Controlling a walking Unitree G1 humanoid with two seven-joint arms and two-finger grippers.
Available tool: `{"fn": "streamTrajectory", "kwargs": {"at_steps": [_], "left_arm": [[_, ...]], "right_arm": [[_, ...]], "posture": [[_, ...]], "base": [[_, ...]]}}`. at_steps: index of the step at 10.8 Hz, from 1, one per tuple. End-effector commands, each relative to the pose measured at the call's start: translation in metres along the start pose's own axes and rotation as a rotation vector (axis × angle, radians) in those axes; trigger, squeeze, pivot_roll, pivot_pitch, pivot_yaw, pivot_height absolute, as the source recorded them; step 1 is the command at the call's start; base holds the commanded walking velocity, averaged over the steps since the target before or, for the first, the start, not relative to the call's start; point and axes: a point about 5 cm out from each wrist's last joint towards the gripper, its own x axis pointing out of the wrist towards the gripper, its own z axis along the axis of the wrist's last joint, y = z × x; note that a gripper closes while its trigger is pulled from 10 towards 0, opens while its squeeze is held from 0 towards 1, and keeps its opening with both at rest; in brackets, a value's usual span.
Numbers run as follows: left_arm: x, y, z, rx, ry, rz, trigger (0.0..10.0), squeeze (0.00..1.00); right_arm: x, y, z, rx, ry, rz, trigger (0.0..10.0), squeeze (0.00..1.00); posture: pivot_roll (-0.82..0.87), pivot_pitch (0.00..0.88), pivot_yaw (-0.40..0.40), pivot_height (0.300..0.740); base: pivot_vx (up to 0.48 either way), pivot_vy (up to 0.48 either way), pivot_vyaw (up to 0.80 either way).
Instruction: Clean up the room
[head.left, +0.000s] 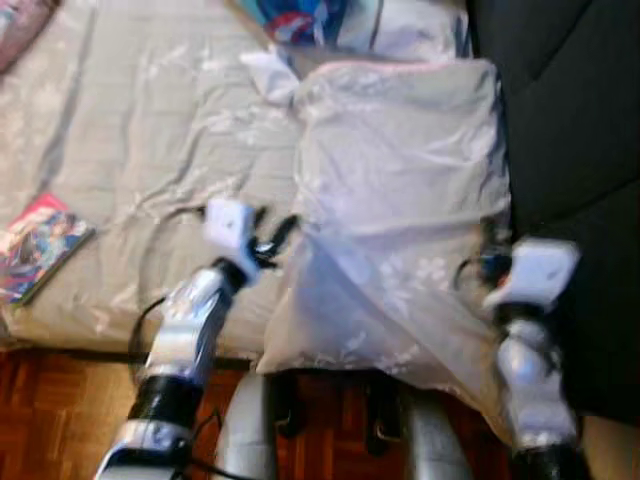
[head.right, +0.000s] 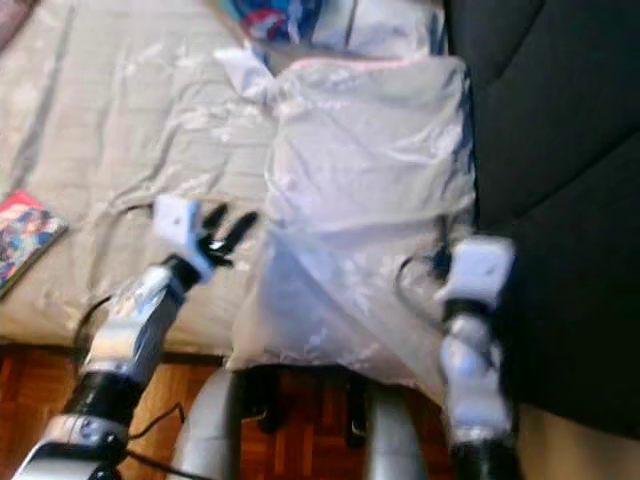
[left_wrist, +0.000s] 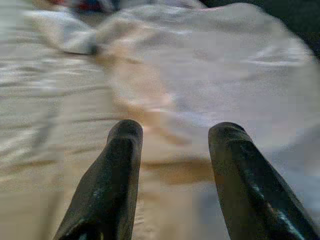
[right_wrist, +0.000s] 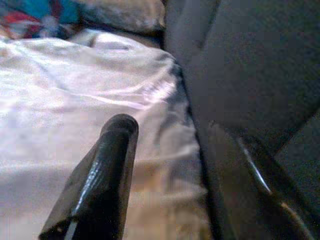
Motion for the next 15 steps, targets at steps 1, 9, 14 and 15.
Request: {"fn": "streamTrajectory", "kwargs": {"at_steps": [1, 9, 14, 15], "left_arm": [[-0.016, 0.009, -0.018, 0.033, 0.05, 0.084, 10.0, 0.0], [-0.085, 0.042, -0.113, 0.043, 0.403, 0.439, 10.0, 0.0], [-0.121, 0.023, -0.158, -0.062, 0.694, 0.49, 10.0, 0.0], [-0.132, 0.021, -0.166, -0.046, 0.762, 0.484, 10.0, 0.0]], "right_arm": [[-0.014, -0.003, -0.014, 0.043, 0.071, -0.027, 10.0, 0.0], [-0.025, -0.003, -0.073, 0.086, 0.316, -0.016, 10.0, 0.0], [-0.063, 0.015, -0.121, 0.097, 0.637, 0.119, 10.0, 0.0], [-0.067, 0.013, -0.125, 0.111, 0.672, 0.103, 10.0, 0.0]], "posture": [[0.05, 0.348, 0.026, 0.665], [0.07, 0.138, 0.019, 0.74], [0.08, 0.038, 0.014, 0.74], [0.07, 0.013, 0.013, 0.74]], "base": [[0.0, 0.0, 0.0], [0.0, 0.0, 0.0], [0.0, 0.0, 0.0], [0.0, 0.0, 0.0]]}}
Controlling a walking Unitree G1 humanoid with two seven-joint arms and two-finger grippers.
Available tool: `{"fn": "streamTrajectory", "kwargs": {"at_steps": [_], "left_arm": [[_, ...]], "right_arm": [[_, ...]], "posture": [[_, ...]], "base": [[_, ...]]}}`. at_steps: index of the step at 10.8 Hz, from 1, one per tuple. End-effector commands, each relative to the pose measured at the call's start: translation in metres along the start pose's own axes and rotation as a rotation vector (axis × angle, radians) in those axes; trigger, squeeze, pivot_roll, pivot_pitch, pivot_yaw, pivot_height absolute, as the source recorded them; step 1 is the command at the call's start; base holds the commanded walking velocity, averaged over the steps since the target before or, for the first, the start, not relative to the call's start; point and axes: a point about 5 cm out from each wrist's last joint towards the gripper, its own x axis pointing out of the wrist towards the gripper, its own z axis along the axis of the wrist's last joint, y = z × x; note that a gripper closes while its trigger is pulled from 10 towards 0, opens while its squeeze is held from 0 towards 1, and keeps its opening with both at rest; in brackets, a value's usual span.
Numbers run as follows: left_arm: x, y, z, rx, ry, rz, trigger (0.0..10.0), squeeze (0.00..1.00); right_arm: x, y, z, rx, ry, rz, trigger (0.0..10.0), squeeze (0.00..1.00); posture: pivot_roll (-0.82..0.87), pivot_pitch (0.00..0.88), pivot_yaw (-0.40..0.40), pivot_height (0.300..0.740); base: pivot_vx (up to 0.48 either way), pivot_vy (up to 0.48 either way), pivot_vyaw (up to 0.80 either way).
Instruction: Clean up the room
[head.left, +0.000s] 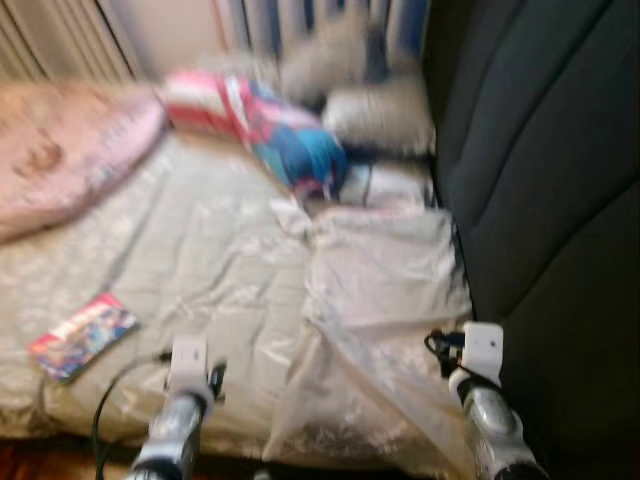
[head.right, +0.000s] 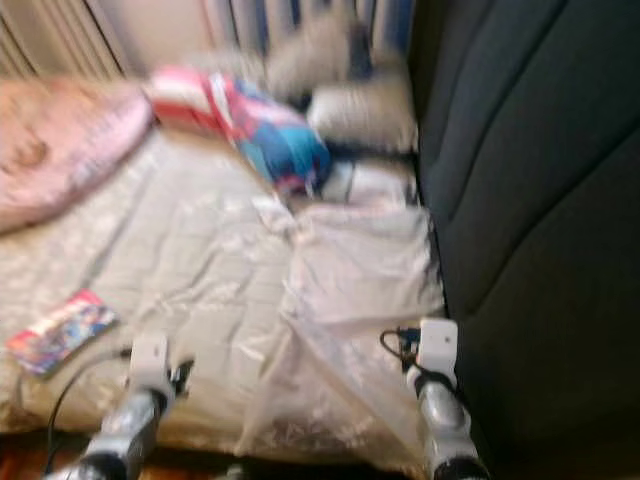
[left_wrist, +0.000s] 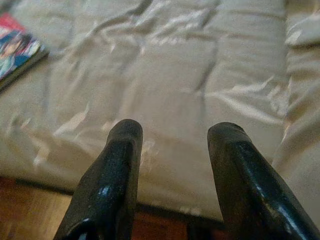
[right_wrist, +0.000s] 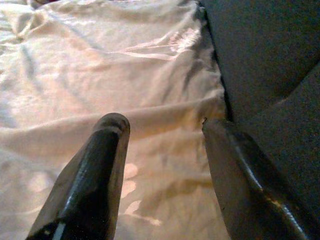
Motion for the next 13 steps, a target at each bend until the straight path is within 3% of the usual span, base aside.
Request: {"fn": "streamTrajectory", "kwargs": {"at_steps": [1, 3, 6, 7, 10, 13], "left_arm": [[-0.003, 0.004, -0.009, 0.017, 0.043, 0.015, 10.0, 0.0], [-0.004, 0.008, -0.015, 0.033, 0.073, 0.027, 10.0, 0.0], [-0.007, 0.008, -0.023, 0.05, 0.105, 0.025, 10.0, 0.0], [-0.009, 0.008, -0.03, 0.058, 0.136, 0.025, 10.0, 0.0], [-0.011, 0.009, -0.035, 0.05, 0.154, 0.03, 10.0, 0.0], [-0.014, 0.009, -0.04, 0.041, 0.175, 0.036, 10.0, 0.0]], "right_arm": [[0.001, 0.0, -0.001, 0.007, 0.015, 0.0, 10.0, 0.0], [0.003, 0.002, 0.001, 0.033, 0.023, -0.004, 10.0, 0.0], [-0.006, 0.01, -0.02, 0.041, 0.094, 0.01, 10.0, 0.0], [-0.012, 0.008, -0.032, 0.039, 0.143, -0.004, 10.0, 0.0], [-0.013, 0.005, -0.033, 0.041, 0.15, -0.009, 10.0, 0.0], [-0.022, 0.004, -0.052, 0.068, 0.251, -0.012, 10.0, 0.0]], "posture": [[0.07, 0.006, 0.016, 0.74], [0.07, 0.0, 0.024, 0.74], [0.06, 0.0, 0.037, 0.74], [0.07, 0.0, 0.04, 0.74], [0.06, 0.0, 0.044, 0.74], [0.06, 0.0, 0.041, 0.74]], "base": [[0.0, 0.0, 0.0], [0.0, 0.263, 0.0], [0.0, 0.329, 0.0], [0.0, 0.352, 0.0], [0.0, 0.372, 0.0], [0.0, 0.393, 0.0]]}}
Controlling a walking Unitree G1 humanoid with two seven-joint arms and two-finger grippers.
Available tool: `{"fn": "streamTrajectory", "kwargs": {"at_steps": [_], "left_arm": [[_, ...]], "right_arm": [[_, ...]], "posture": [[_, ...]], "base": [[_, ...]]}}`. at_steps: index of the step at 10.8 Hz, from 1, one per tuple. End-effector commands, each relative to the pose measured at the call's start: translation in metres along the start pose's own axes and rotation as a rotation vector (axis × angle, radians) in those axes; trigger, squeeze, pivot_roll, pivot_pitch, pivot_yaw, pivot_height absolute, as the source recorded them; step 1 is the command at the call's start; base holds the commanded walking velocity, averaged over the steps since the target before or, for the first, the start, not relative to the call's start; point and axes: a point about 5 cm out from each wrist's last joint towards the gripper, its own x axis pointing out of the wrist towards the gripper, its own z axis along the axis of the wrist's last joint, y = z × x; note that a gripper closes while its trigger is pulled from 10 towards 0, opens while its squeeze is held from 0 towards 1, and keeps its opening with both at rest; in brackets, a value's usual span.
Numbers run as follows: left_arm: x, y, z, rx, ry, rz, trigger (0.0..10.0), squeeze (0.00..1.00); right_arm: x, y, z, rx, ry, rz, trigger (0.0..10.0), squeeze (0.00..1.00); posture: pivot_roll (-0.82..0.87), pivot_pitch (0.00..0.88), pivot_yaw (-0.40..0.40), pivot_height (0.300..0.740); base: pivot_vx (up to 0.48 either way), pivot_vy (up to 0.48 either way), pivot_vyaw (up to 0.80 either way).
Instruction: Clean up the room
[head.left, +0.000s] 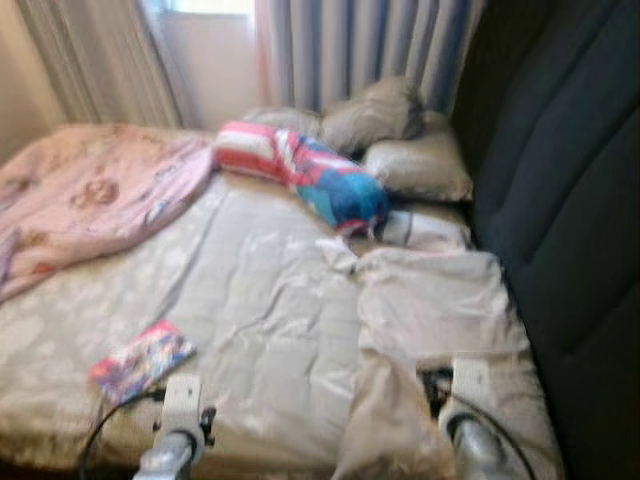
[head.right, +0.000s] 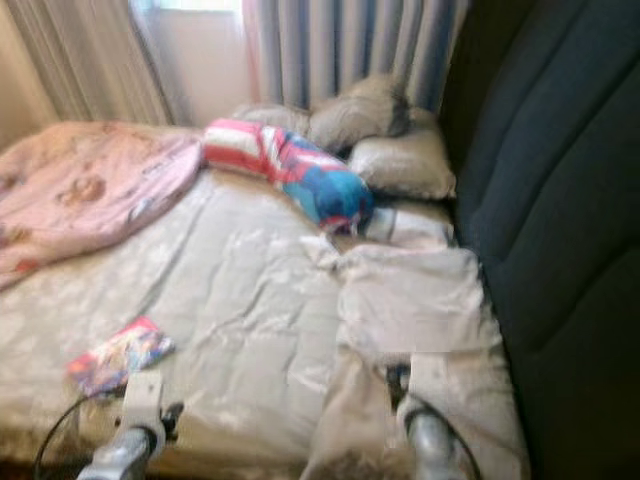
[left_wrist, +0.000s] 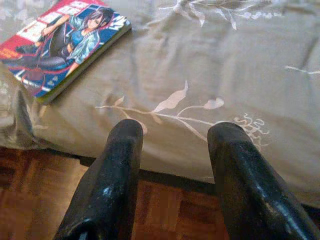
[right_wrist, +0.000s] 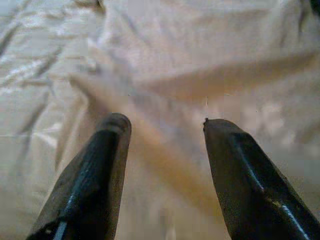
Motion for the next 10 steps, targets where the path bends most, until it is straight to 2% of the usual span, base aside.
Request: {"fn": "streamTrajectory", "kwargs": {"at_steps": [1, 7, 10], "left_arm": [[-0.001, -0.001, -0.003, 0.001, 0.016, 0.002, 10.0, 0.0], [0.001, 0.001, 0.004, -0.011, -0.012, 0.002, 10.0, 0.0], [0.001, 0.001, 0.006, 0.008, -0.02, -0.013, 10.0, 0.0]], "right_arm": [[-0.003, -0.003, -0.008, 0.004, 0.03, -0.009, 10.0, 0.0], [-0.004, -0.001, -0.015, 0.021, 0.064, -0.01, 10.0, 0.0], [-0.004, -0.002, -0.014, 0.044, 0.06, -0.025, 10.0, 0.0]], "posture": [[0.07, 0.0, 0.04, 0.74], [0.07, 0.025, 0.058, 0.74], [0.08, 0.042, 0.069, 0.74]], "base": [[0.0, 0.39, 0.0], [0.0, 0.386, 0.0], [0.0, 0.0, 0.0]]}}
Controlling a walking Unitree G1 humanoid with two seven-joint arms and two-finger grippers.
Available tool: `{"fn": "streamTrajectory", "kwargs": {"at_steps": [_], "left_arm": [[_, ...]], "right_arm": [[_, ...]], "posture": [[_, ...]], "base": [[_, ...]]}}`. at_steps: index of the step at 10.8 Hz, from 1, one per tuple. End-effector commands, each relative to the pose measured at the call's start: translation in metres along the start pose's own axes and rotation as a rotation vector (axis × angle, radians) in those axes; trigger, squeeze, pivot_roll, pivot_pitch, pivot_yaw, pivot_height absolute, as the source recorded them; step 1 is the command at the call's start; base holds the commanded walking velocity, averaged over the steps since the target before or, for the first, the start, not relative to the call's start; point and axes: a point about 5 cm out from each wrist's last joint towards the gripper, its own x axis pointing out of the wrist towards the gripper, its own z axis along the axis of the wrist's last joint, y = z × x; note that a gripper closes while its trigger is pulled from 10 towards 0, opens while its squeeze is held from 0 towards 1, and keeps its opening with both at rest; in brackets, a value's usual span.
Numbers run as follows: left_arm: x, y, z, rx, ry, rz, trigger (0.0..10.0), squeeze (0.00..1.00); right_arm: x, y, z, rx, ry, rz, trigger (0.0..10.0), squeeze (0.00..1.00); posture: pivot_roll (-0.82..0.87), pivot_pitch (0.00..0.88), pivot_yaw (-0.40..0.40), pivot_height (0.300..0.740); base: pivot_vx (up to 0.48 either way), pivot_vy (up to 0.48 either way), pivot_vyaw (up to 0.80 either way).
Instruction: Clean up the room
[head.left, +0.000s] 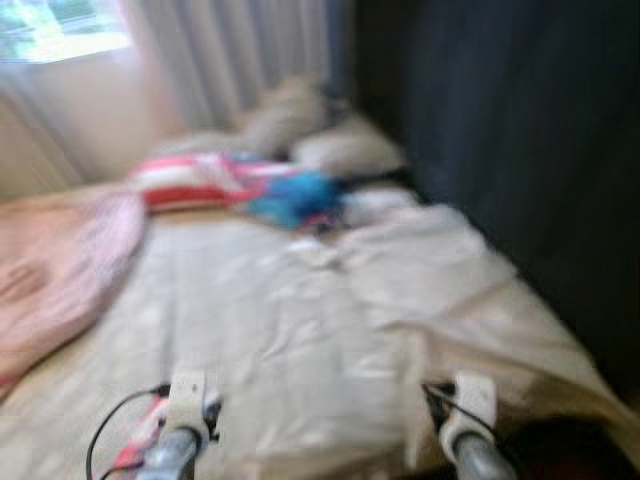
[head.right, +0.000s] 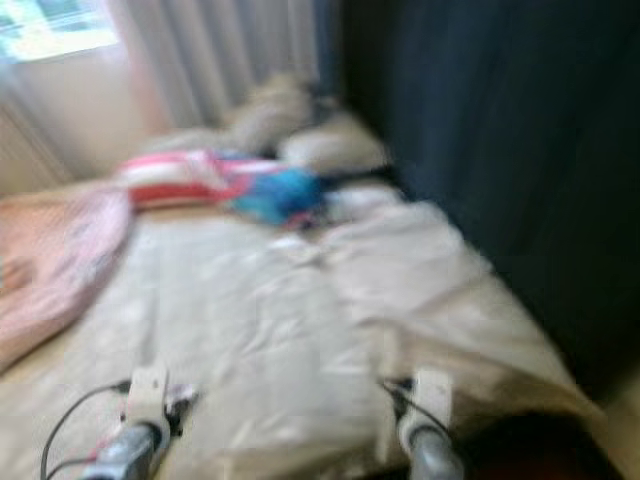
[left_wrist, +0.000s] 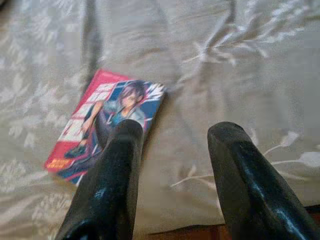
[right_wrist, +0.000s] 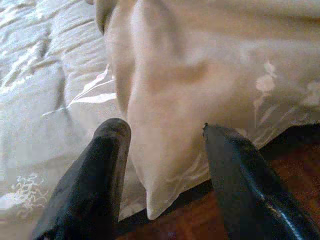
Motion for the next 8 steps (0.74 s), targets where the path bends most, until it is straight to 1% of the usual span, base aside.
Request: {"fn": "streamTrajectory", "kwargs": {"at_steps": [1, 3, 4, 5, 8], "left_arm": [[0.0002, 0.007, 0.0017, 0.012, -0.002, 0.011, 10.0, 0.0], [0.0003, 0.0071, 0.0017, 0.017, 0.0, 0.01, 10.0, 0.0], [0.0004, 0.005, 0.002, 0.018, -0.001, 0.006, 10.0, 0.0], [0.0006, 0.004, 0.0025, 0.017, -0.002, 0.002, 10.0, 0.0], [0.0009, 0.0025, 0.0026, 0.017, 0.002, -0.008, 10.0, 0.0]], "right_arm": [[0.0018, 0.0042, 0.0041, 0.006, -0.007, 0.007, 10.0, 0.0], [0.0012, 0.0037, 0.0021, 0.006, 0.001, 0.004, 10.0, 0.0], [0.0006, 0.0036, 0.0, 0.002, 0.009, 0.005, 10.0, 0.0], [0.0004, 0.0036, -0.0006, -0.005, 0.011, 0.005, 10.0, 0.0], [0.0002, 0.0022, -0.0008, 0.001, 0.009, -0.001, 10.0, 0.0]], "posture": [[0.08, 0.049, 0.071, 0.74], [0.08, 0.056, 0.071, 0.74], [0.09, 0.059, 0.073, 0.74], [0.09, 0.062, 0.074, 0.74], [0.09, 0.067, 0.075, 0.74]], "base": [[0.0, -0.251, 0.0], [0.0, -0.474, 0.0], [0.0, -0.311, 0.0], [0.0, 0.0, 0.0], [0.0, 0.0, 0.45]]}}
